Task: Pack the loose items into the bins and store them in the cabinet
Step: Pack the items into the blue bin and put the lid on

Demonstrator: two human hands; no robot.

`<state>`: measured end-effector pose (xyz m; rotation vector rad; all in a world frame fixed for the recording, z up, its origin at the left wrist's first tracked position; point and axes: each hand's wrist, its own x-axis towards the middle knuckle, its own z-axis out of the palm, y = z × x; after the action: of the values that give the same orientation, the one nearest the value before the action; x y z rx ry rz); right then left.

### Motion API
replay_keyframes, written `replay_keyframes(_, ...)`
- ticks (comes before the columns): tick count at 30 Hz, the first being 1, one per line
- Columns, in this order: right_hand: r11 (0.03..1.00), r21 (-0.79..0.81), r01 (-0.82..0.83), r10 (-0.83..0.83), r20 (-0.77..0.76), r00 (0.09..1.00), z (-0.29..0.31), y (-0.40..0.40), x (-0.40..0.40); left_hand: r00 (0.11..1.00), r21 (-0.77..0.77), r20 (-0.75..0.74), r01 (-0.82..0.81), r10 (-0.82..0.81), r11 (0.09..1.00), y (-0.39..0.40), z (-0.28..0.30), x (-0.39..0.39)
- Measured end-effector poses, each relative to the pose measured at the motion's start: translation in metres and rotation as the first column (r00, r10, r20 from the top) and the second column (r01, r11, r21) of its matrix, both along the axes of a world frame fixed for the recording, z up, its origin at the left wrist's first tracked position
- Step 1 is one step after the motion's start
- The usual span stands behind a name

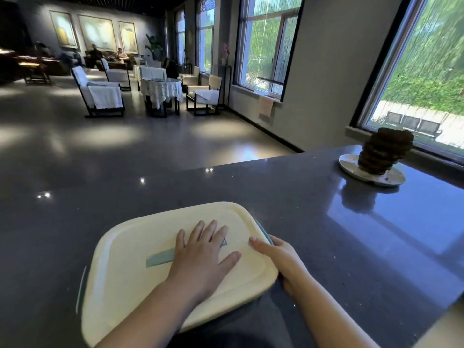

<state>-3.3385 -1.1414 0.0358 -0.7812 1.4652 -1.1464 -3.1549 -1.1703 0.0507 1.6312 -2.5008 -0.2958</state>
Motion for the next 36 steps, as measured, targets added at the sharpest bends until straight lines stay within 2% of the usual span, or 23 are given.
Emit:
replay_keyframes(4, 0.991, -0.098, 0.093, -0.093, 0.001, 0.996, -0.001, -0.003, -0.001, 1.000, -0.010, -0.001, 0.000, 0.000, 1.000, 0.001, 0.001, -0.001)
replay_keyframes(9, 0.989, -0.121, 0.084, -0.091, -0.048, 0.995, 0.001, -0.006, -0.001, 1.000, -0.006, 0.003, -0.005, 0.005, 1.000, 0.001, -0.001, -0.001)
replay_keyframes(14, 0.990, -0.138, 0.036, -0.076, -0.297, 0.952, 0.003, -0.008, 0.001, 1.000, -0.002, -0.006, 0.000, 0.000, 1.000, 0.001, -0.001, -0.001)
replay_keyframes(16, 0.990, -0.137, -0.023, -0.039, -0.436, 0.899, 0.008, -0.006, 0.002, 0.997, 0.002, -0.077, 0.003, -0.003, 1.000, 0.002, 0.001, 0.000)
replay_keyframes(17, 0.988, -0.136, -0.070, -0.019, -0.561, 0.828, 0.010, -0.004, 0.002, 0.987, -0.004, -0.158, -0.005, 0.004, 1.000, 0.004, 0.003, 0.003)
replay_keyframes(18, 0.984, -0.122, -0.130, 0.002, -0.722, 0.692, 0.011, -0.002, 0.005, 0.968, -0.013, -0.250, -0.029, 0.024, 1.000, 0.007, 0.007, 0.009)
replay_keyframes(19, 0.973, -0.103, -0.206, 0.016, -0.863, 0.505, 0.013, 0.000, 0.011, 0.943, -0.022, -0.328, -0.061, 0.050, 0.998, 0.012, 0.010, 0.018)
replay_keyframes(20, 0.951, -0.090, -0.294, 0.012, -0.945, 0.327, 0.015, 0.003, 0.022, 0.930, -0.045, -0.360, -0.094, 0.072, 0.995, 0.019, 0.011, 0.030)
replay_keyframes(21, 0.922, -0.059, -0.384, 0.031, -0.974, 0.225, 0.017, 0.006, 0.035, 0.934, -0.082, -0.345, -0.126, 0.090, 0.989, 0.026, 0.010, 0.045)
replay_keyframes(24, 0.801, 0.084, -0.592, 0.200, -0.971, 0.132, 0.018, 0.009, 0.082, 0.940, -0.158, -0.262, -0.264, 0.218, 0.951, 0.043, -0.003, 0.096)
replay_keyframes(26, 0.753, 0.124, -0.647, 0.226, -0.971, 0.077, 0.015, 0.003, 0.102, 0.863, -0.114, -0.341, -0.431, 0.372, 0.895, 0.048, -0.012, 0.124)
replay_keyframes(27, 0.747, 0.126, -0.653, 0.220, -0.973, 0.063, 0.015, 0.000, 0.108, 0.779, -0.017, -0.432, -0.511, 0.455, 0.859, 0.049, -0.016, 0.134)
replay_keyframes(28, 0.748, 0.130, -0.651, 0.217, -0.975, 0.054, 0.016, -0.003, 0.110, 0.648, 0.143, -0.546, -0.552, 0.531, 0.821, 0.050, -0.018, 0.140)
replay_keyframes(30, 0.753, 0.122, -0.647, 0.202, -0.978, 0.051, 0.016, -0.006, 0.111, 0.298, 0.478, -0.709, -0.464, 0.639, 0.746, 0.053, -0.019, 0.142)
replay_keyframes(31, 0.753, 0.108, -0.650, 0.195, -0.979, 0.063, 0.017, -0.006, 0.111, 0.181, 0.564, -0.724, -0.399, 0.665, 0.723, 0.054, -0.020, 0.141)
replay_keyframes(32, 0.753, 0.100, -0.650, 0.196, -0.978, 0.077, 0.017, -0.005, 0.110, 0.112, 0.601, -0.728, -0.371, 0.677, 0.708, 0.054, -0.023, 0.140)
replay_keyframes(34, 0.753, 0.093, -0.652, 0.200, -0.975, 0.093, 0.017, -0.005, 0.109, 0.068, 0.571, -0.758, -0.410, 0.649, 0.711, 0.054, -0.027, 0.139)
replay_keyframes(36, 0.752, 0.069, -0.656, 0.183, -0.977, 0.107, 0.018, -0.004, 0.110, 0.117, 0.502, -0.783, -0.461, 0.610, 0.732, 0.054, -0.025, 0.139)
